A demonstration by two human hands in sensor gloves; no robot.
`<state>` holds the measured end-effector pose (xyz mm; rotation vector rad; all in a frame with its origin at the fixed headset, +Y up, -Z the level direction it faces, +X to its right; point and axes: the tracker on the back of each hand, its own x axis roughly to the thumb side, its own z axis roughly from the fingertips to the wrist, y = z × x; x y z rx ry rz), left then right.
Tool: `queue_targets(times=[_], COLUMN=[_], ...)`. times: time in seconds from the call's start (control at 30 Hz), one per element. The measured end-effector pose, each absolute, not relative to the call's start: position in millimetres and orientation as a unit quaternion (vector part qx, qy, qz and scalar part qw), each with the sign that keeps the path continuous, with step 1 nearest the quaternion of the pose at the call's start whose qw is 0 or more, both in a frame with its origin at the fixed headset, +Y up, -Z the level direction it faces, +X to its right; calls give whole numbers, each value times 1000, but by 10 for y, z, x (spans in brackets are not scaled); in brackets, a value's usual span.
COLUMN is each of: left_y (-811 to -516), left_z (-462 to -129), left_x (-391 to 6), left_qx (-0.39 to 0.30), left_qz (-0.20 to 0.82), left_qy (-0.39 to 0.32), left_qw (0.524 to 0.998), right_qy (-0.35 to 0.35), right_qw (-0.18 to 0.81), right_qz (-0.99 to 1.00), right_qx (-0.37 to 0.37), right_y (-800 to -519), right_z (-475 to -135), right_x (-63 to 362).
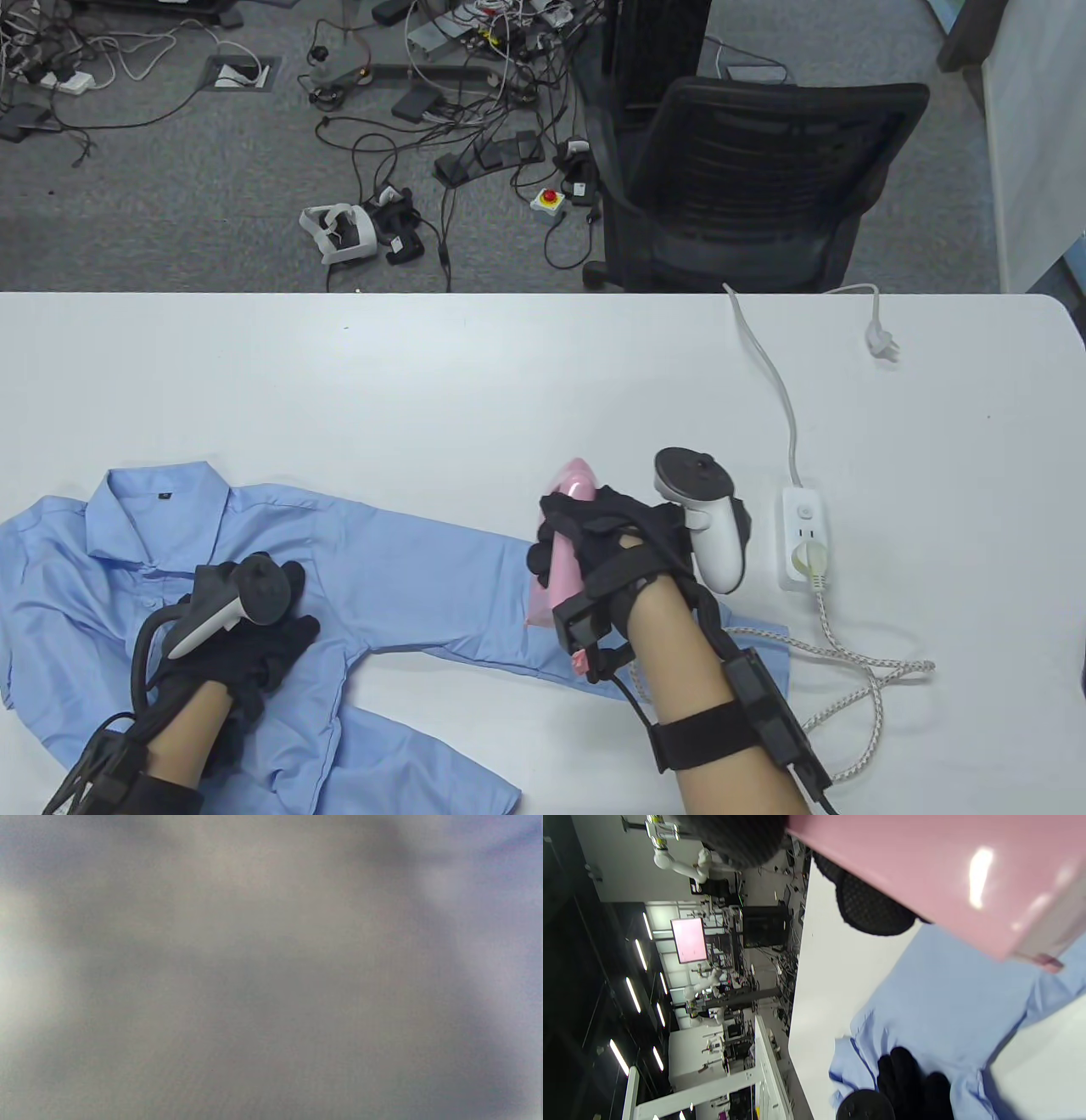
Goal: Iron long-sleeve shirt with electric iron on table
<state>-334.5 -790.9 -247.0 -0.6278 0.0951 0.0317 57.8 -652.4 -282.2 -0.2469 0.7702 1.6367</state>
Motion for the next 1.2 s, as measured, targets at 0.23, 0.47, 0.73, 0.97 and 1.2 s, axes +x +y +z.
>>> queue_targets(times=[0.23, 0.47, 0.73, 0.97, 1.2], left_y=[-7911, -7913, -7916, -7921, -7923], left_z=[-2471, -2468, -2467, -2468, -2466], left_x=[-3345, -3344, -3340, -3334, -3335], left_qx=[-309, -310, -310, -312, -313], left_qz=[16, 17, 18, 20, 22], left_qy=[46, 47, 47, 47, 47], left_qw=[950, 949, 949, 949, 948], right_qy=[393, 413, 411, 408, 397], right_qw=[616, 609, 601, 593, 589], right_qz=[672, 666, 671, 678, 681], right_qx=[-117, -125, -141, -151, -177], right_y=[-6982, -7403, -7696, -7715, -7719], right_z=[-2892, -2906, -2917, -2950, -2959], right_x=[136, -179, -222, -183, 19])
